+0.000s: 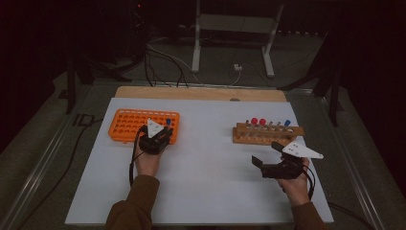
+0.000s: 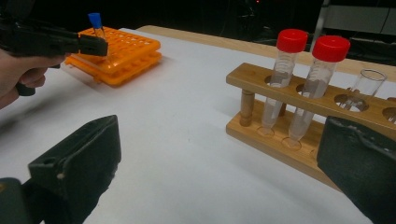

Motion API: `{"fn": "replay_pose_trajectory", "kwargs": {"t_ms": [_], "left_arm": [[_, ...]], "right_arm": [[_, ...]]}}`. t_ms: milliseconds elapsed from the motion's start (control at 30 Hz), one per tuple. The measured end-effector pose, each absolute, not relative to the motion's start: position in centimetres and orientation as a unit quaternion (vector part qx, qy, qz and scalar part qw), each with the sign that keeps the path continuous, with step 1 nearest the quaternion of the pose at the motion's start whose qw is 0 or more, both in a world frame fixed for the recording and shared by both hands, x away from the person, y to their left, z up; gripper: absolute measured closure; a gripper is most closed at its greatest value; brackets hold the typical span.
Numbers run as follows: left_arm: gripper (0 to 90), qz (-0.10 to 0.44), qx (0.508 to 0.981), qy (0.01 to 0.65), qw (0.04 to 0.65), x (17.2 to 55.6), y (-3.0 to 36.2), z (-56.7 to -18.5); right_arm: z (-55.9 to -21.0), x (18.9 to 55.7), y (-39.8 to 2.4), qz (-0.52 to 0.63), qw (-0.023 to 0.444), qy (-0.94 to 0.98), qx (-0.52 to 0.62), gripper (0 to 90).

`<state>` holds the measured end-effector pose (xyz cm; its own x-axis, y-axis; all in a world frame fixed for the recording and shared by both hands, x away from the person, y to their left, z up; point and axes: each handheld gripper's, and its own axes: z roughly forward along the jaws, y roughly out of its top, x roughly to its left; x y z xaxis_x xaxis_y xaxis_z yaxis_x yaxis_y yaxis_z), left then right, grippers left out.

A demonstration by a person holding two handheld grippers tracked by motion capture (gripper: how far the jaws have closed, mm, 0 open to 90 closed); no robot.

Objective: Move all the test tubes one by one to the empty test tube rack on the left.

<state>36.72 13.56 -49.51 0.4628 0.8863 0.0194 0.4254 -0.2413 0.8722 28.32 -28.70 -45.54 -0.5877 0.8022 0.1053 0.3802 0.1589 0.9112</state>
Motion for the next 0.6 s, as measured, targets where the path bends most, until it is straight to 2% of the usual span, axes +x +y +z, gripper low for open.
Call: {"fn": "replay_pose_trajectory", "kwargs": {"t_ms": [300,400,433,467,600], "left_arm": [[75.9,0.262,0.748,0.444,0.417,36.6,13.5,-50.0],[64.1,0.258,0.743,0.451,0.423,36.5,13.7,-49.9],[56.5,0.257,0.739,0.454,0.427,36.5,13.8,-49.8],[56.5,0.255,0.734,0.458,0.433,36.4,13.9,-49.7],[35.2,0.247,0.723,0.461,0.451,35.8,14.2,-48.9]], "right_arm": [[-45.5,28.3,-28.7,0.509,0.209,0.732,0.402,0.4],[-45.4,28.3,-28.8,0.509,0.209,0.731,0.403,0.4],[-45.4,28.3,-28.8,0.508,0.209,0.732,0.402,0.4],[-45.4,28.3,-28.7,0.508,0.210,0.732,0.402,0.4],[-45.3,28.3,-28.8,0.508,0.211,0.731,0.403,0.4]]}}
